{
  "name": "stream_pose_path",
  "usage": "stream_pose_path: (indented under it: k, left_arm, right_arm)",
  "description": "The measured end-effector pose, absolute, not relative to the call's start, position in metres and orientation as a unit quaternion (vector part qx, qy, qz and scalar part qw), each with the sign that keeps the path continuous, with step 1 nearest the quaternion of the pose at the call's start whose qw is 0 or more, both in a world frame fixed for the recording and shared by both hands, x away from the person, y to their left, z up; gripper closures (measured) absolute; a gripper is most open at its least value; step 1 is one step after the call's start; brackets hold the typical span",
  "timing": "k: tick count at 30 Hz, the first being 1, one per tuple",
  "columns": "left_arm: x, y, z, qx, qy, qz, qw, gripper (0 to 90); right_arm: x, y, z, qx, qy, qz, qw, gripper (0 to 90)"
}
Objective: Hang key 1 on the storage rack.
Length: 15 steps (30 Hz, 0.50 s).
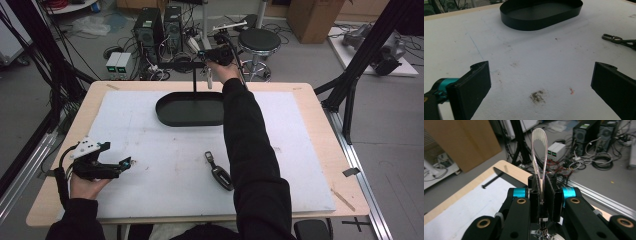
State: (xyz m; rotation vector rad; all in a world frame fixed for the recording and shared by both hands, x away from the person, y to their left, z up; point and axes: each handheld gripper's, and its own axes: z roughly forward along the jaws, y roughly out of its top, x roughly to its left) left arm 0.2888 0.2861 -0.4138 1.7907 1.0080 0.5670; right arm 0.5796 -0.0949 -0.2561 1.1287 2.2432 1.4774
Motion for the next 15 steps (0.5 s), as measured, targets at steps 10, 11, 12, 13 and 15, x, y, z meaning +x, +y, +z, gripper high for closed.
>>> stream_pose_path:
  k: [10, 11, 12, 13, 15]
  left_arm:
    - [0.291, 0.286, -0.415, 0.737, 0.413, 0.232, 0.482, 3.2]
    - [0.291, 0.286, -0.415, 0.738, 0.412, 0.232, 0.482, 3.2]
    - [0.291, 0.286, -0.415, 0.738, 0.412, 0.232, 0.482, 3.2]
    - [0.291, 0.286, -0.415, 0.738, 0.412, 0.232, 0.482, 3.2]
    - [0.292, 0.286, -0.415, 0.738, 0.412, 0.232, 0.482, 3.2]
  right_arm:
    - [0.590, -0.099, -0.259, 0.397, 0.751, 0.515, 0.117, 83.2]
    - [0.591, -0.098, -0.259, 0.395, 0.752, 0.515, 0.118, 83.1]
    - [0.591, -0.097, -0.260, 0.394, 0.753, 0.513, 0.119, 83.1]
    - [0.592, -0.096, -0.260, 0.395, 0.754, 0.512, 0.119, 83.1]
    - [0.594, -0.095, -0.261, 0.396, 0.753, 0.512, 0.119, 83.0]
